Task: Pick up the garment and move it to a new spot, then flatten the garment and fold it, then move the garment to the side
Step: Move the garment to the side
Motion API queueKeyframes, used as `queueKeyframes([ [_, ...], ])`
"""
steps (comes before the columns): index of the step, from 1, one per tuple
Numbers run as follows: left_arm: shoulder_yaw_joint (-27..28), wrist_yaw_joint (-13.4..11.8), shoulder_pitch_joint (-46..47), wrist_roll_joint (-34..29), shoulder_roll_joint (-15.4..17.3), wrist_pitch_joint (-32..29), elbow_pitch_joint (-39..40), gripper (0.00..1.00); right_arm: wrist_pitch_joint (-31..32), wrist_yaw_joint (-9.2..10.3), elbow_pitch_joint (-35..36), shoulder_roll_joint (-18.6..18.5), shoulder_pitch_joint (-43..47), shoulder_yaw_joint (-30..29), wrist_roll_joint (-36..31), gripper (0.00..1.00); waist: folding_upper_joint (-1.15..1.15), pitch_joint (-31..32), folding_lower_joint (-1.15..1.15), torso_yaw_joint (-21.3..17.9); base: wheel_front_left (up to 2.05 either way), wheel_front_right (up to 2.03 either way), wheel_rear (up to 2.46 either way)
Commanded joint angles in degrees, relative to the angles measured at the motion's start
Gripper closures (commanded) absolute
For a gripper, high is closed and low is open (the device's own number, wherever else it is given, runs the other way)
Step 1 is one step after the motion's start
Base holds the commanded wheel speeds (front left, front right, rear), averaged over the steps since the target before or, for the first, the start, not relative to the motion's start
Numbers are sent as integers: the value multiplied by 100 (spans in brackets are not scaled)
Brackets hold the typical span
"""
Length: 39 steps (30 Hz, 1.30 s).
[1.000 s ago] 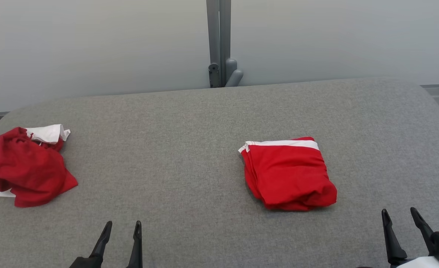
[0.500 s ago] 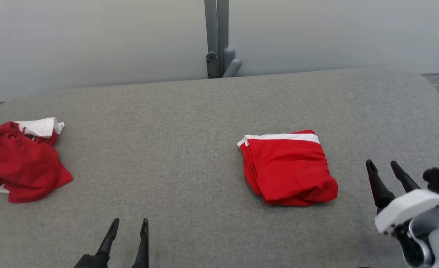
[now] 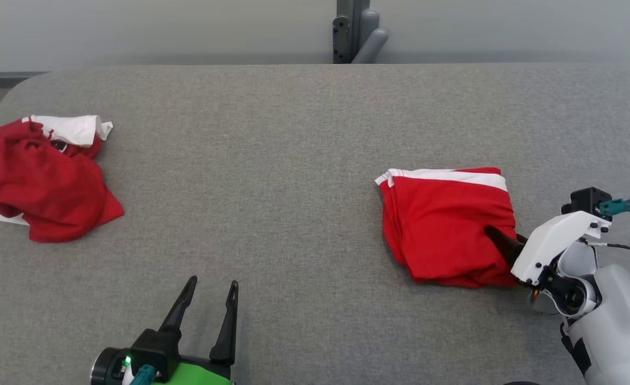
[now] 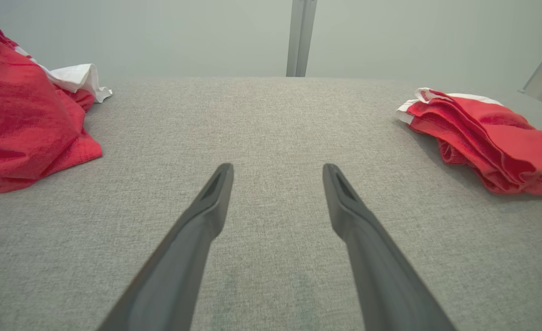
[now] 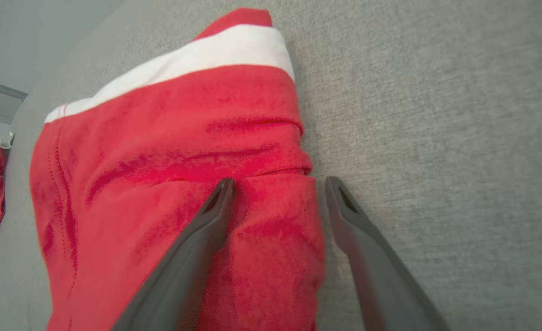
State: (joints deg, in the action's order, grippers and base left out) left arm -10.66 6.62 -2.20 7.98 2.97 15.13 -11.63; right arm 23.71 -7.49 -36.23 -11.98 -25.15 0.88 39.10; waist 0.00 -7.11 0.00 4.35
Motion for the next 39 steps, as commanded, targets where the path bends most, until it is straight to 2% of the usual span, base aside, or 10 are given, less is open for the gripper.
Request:
queueKeyframes([
  [1, 13, 22, 99, -27, 7, 1, -11, 0, 5, 0, -68, -47, -65, 12, 21, 0, 0, -161, 0, 228, 0, 0, 0],
  [5, 26, 30, 95, -44, 3, 1, -17, 0, 71, 0, -428, 51, -131, 100, 305, 0, 0, -154, 0, 290, 0, 0, 0],
  [6, 32, 31, 85, -50, 2, 1, -19, 0, 47, 0, -480, 34, -134, 128, 358, 3, 0, -150, 0, 291, 0, 0, 0],
  [7, 39, 30, 71, -53, 1, 1, -20, 0, 28, 0, -526, 30, -139, 148, 416, 66, 0, -145, 0, 285, 0, 0, 0],
  [9, 43, 26, 41, -57, -1, 1, -11, 0, -49, 0, -573, 63, -159, 158, 580, 100, 0, -138, 0, 242, 0, 0, 0],
  [14, 33, -13, 88, -17, -4, 1, 156, 0, -111, 0, -552, -49, -308, 387, 865, 100, 0, -210, 0, -132, 0, 0, 0],
  [23, 32, -16, 284, -162, 35, 0, 433, 0, -422, 0, -724, -356, -860, 969, 620, 100, 0, -692, 0, -1307, 0, 0, 0],
  [26, -51, 9, 369, -228, 106, 1, 458, 0, -607, 0, -856, -519, -1019, 1093, 543, 100, 0, -793, 0, -1568, 0, 0, 0],
  [32, -286, 37, 451, -317, 314, 1, 394, 0, -1022, 0, -1179, -893, -1475, 1270, 363, 100, 0, -946, 0, -1712, 0, 0, 0],
  [39, -290, -16, 207, -344, 503, -134, 595, 0, -1374, 0, -1684, -1253, -2151, 1379, 104, 100, 0, -1098, 0, -1468, 0, 0, 0],
])
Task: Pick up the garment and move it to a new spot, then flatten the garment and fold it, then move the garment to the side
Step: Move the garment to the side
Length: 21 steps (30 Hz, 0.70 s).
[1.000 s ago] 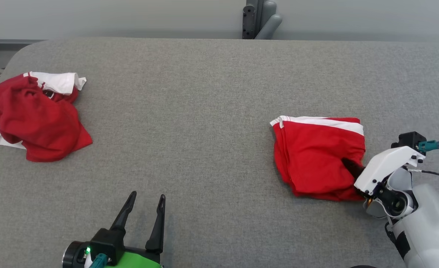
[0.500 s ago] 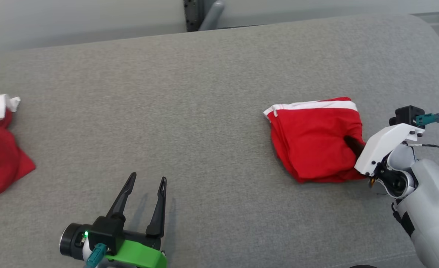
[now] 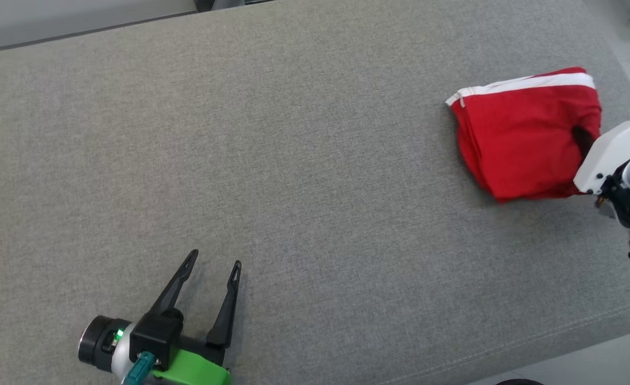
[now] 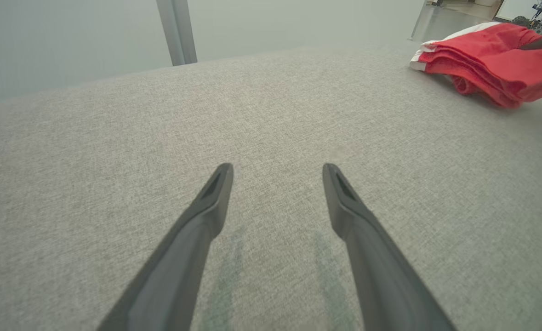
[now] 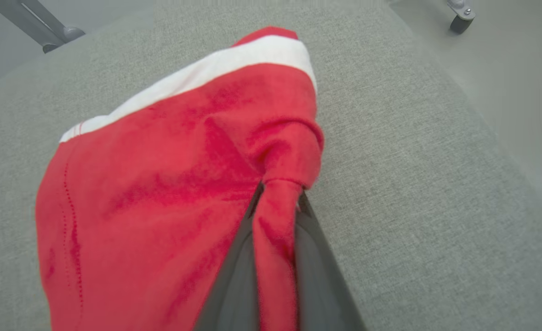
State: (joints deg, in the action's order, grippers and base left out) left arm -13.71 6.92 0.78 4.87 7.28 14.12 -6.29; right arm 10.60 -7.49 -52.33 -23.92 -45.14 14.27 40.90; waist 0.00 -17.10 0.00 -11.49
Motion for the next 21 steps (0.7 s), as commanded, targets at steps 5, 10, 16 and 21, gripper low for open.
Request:
queueKeyframes([
  [5, 58, -135, -301, 4, 145, -127, 294, 0, -171, 0, -436, -281, -492, 157, -319, 100, 0, -178, 0, 287, 0, 0, 0],
  [10, 128, -201, -518, 39, 249, -242, 577, 0, -216, 0, -766, -629, -929, 367, -685, 100, 0, -327, 0, 454, 0, 0, 0],
  [16, 176, -284, -554, 70, 301, -292, 807, 0, -387, 0, -1251, -841, -1295, 322, -893, 100, 0, -505, 0, 575, 0, 0, 0],
  [21, 193, -338, -574, 107, 298, -343, 895, 0, -660, 1, -1650, -889, -1424, 407, -1241, 0, 0, -606, 0, 577, 0, 0, 0],
])
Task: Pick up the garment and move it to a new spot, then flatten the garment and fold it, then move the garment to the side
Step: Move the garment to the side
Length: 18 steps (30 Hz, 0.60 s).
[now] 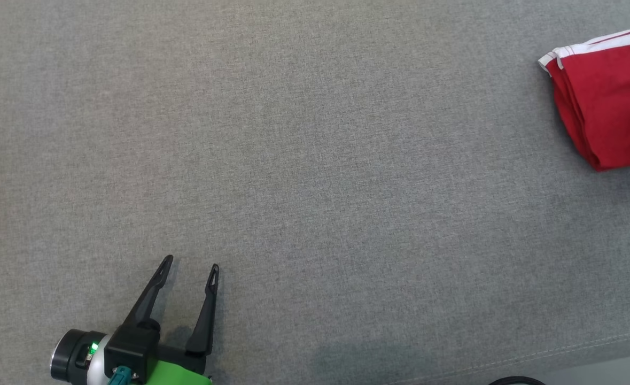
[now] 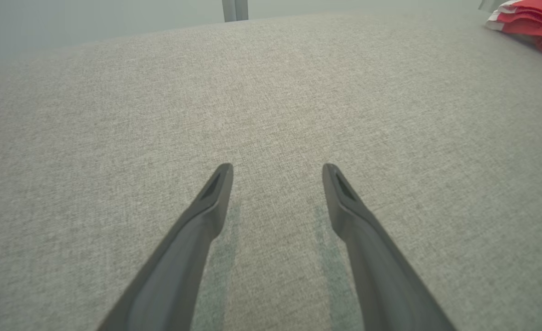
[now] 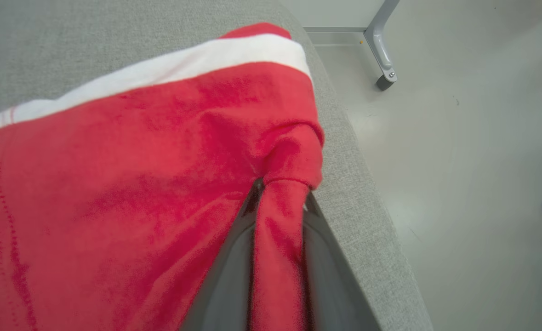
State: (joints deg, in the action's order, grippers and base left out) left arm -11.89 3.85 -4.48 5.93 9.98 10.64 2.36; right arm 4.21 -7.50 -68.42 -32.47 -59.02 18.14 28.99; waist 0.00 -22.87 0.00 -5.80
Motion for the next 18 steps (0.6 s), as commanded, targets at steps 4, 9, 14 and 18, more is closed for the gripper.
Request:
queueKeyframes([
  [4, 11, -85, -53, 14, 40, -12, 43, 0, -200, 2, -284, -27, -189, 6, -301, 0, 0, -67, 0, -44, 0, 0, 0],
  [9, 27, -107, 97, 63, 10, 35, 14, 0, -509, 2, -344, -35, -397, -14, -481, 0, 0, -48, 0, -145, 0, 0, 0],
  [14, 14, -82, 297, 185, -98, 168, -196, 0, -1020, 2, -5, -56, -458, 7, -411, 0, 0, 196, 0, -157, 0, 0, 0],
  [18, 32, -109, 392, 322, -238, 305, -470, 0, -1498, 2, 562, -155, -54, 131, -202, 0, 0, 604, 0, -59, 0, 0, 0],
])
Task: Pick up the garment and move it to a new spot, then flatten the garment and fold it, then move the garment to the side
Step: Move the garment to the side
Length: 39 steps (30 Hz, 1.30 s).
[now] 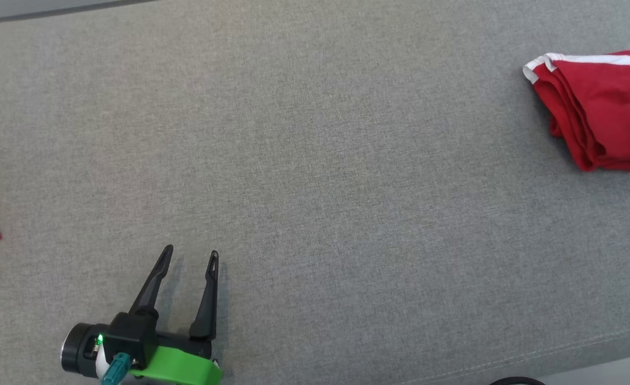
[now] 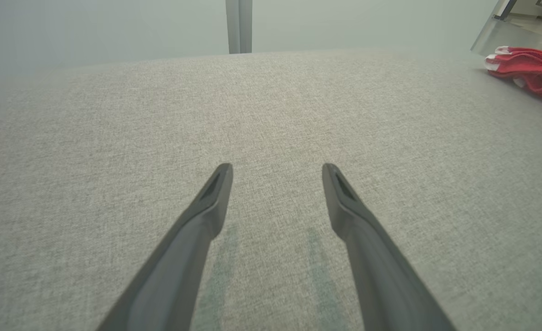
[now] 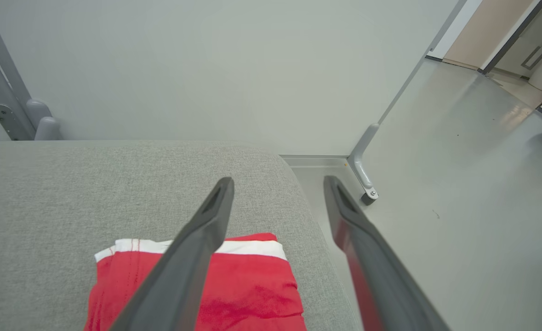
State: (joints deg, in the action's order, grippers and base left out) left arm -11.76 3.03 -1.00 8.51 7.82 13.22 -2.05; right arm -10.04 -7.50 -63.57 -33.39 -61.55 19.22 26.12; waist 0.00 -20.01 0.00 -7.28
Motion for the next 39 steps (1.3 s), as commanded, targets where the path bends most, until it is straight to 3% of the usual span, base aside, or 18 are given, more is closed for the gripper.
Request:
queueKeyframes([
  [1, 27, -39, 45, 98, -65, 76, -118, 0, -174, 2, 246, -116, 360, 69, 117, 0, 0, 454, 0, 133, 0, 0, 0],
  [4, 61, -59, 31, 166, -124, 135, -257, 0, -324, 2, 667, -191, 726, 102, 296, 0, 0, 681, 0, 219, 0, 0, 0],
  [8, 135, -46, -98, 317, -253, 201, -561, 0, -502, 2, 1913, -397, 2060, -94, 455, 0, 0, 1179, 0, 438, 0, 0, 0],
  [9, 135, -46, -98, 317, -253, 201, -561, 0, -502, 2, 1913, -397, 2060, -94, 455, 0, 0, 1179, 0, 438, 0, 0, 0],
  [12, 211, -30, -133, 352, -280, 199, -613, 0, -514, 2, 2823, -282, 2968, -653, 231, 0, 0, 1378, 0, 532, 0, 0, 0],
  [17, 415, -6, -234, 369, -342, 197, -691, 0, -515, 3, 4314, 549, 4619, -1823, -593, 0, 0, 1604, 0, 636, 0, 0, 0],
  [21, 521, 73, -268, 332, -377, 198, -850, 0, -516, 2, 5105, 1326, 5658, -2396, -1286, 0, 0, 1765, 0, 741, 0, 0, 0],
  [26, 603, 161, -257, 224, -405, 197, -1069, 0, -517, 2, 5574, 2149, 6595, -2992, -1877, 0, 0, 1972, 0, 881, 0, 0, 0],
  [32, 794, 154, -309, 102, -421, 198, -1249, 0, -517, 2, 5505, 2418, 6893, -3078, -2180, 0, 0, 2076, 0, 903, 0, 0, 0],
  [39, 959, 191, -333, 72, -451, 198, -1352, 0, -517, 3, 5408, 2520, 6913, -2604, -2170, 0, 0, 2178, 0, 930, 0, 0, 0],
])
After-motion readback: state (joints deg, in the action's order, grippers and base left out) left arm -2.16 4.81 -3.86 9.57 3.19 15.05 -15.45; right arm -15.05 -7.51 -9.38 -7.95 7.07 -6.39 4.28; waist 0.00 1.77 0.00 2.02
